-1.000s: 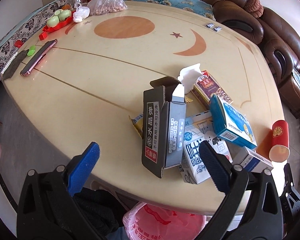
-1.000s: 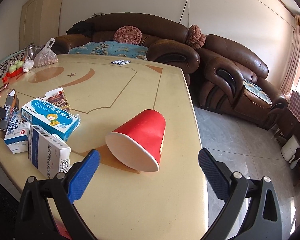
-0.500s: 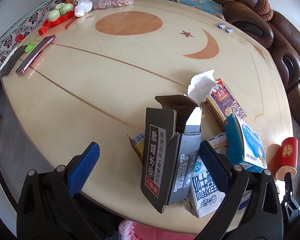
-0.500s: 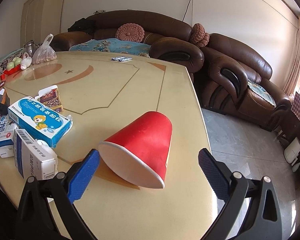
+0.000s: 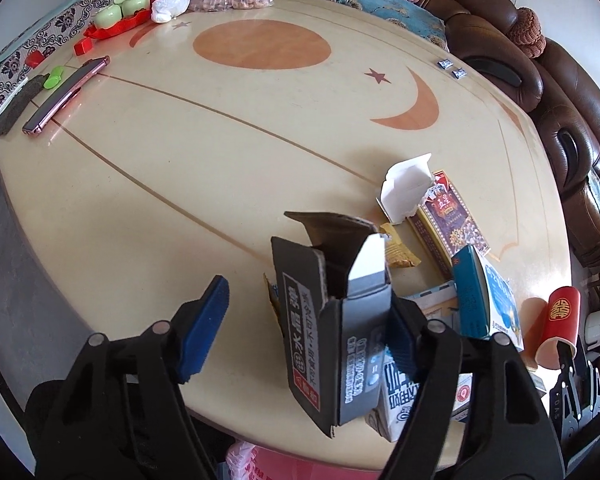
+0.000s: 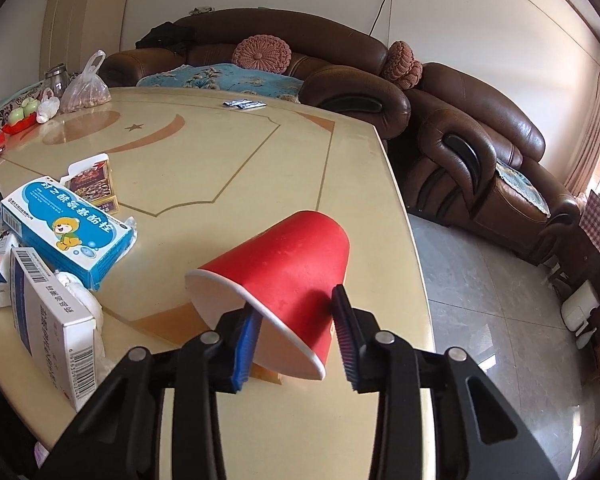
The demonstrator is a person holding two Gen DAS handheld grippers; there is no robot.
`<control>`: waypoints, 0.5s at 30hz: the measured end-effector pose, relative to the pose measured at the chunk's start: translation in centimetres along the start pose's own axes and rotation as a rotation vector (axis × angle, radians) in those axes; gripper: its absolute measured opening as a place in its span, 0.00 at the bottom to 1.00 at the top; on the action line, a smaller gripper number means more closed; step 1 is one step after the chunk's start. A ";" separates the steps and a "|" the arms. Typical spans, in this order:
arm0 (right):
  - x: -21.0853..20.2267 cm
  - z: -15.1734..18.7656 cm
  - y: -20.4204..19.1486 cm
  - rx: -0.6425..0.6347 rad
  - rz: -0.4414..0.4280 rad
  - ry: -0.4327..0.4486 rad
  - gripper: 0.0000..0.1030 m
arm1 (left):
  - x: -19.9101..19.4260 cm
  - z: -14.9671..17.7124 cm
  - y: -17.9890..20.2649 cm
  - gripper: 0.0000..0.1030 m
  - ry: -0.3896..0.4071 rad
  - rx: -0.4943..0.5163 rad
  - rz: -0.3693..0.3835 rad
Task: Collect trash
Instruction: 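Close the left tool on the black box while the right tool grips the red cup rim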
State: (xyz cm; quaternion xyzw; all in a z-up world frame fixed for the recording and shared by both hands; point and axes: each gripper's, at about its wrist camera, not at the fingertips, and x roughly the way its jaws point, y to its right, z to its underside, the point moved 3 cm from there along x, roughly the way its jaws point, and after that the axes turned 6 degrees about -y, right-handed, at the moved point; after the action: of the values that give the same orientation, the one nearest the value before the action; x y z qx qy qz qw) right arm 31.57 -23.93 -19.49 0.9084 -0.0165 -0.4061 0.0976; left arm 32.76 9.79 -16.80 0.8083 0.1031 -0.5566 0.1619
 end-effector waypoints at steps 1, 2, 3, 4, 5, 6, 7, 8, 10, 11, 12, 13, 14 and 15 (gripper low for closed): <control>0.1 0.0 0.1 0.007 -0.004 -0.005 0.24 | 0.0 0.0 -0.2 0.63 -0.002 -0.007 0.006; 0.2 0.0 0.2 0.015 -0.008 -0.011 0.22 | 0.0 0.1 -0.4 0.62 -0.007 -0.014 0.012; 0.4 0.1 0.3 0.018 -0.013 -0.018 0.21 | 0.0 0.1 -0.6 0.59 -0.010 -0.021 0.020; 0.5 0.2 0.3 0.018 -0.009 -0.022 0.20 | -0.1 0.1 -0.8 0.56 -0.009 -0.027 0.029; 0.5 0.2 0.3 0.014 0.004 -0.022 0.18 | -0.1 0.2 -1.0 0.55 -0.008 -0.034 0.032; 0.4 0.2 0.3 0.010 0.008 -0.023 0.16 | -0.2 0.2 -1.1 0.52 -0.008 -0.038 0.033; 0.4 0.2 0.2 0.010 0.007 -0.023 0.14 | -0.2 0.3 -1.3 0.50 -0.008 -0.043 0.034; 0.4 0.3 0.3 0.013 0.008 -0.021 0.14 | -0.3 0.3 -1.5 0.50 -0.006 -0.048 0.035; 0.2 0.2 0.3 0.017 0.008 -0.012 0.11 | -0.3 0.3 -2.0 0.46 -0.005 -0.058 0.036; 0.1 0.2 0.4 0.016 0.010 -0.010 0.11 | -0.3 0.3 -2.1 0.45 -0.004 -0.061 0.036; 0.0 0.3 0.4 0.017 0.017 -0.006 0.10 | -0.3 0.3 -2.3 0.42 -0.005 -0.064 0.038; 0.0 0.3 0.4 0.016 0.020 -0.005 0.09 | -0.3 0.3 -2.5 0.37 -0.005 -0.068 0.047; 0.0 0.3 0.4 0.014 0.026 -0.007 0.08 | -0.4 0.4 -2.6 0.36 -0.007 -0.072 0.047; 0.0 0.3 0.5 0.018 0.028 -0.004 0.07 | -0.4 0.4 -2.7 0.35 -0.007 -0.073 0.046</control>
State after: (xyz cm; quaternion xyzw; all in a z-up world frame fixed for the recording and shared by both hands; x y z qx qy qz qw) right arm 31.37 -24.42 -19.60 0.9081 -0.0329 -0.4065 0.0952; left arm 31.37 12.12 -16.95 0.8019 0.1042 -0.5515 0.2046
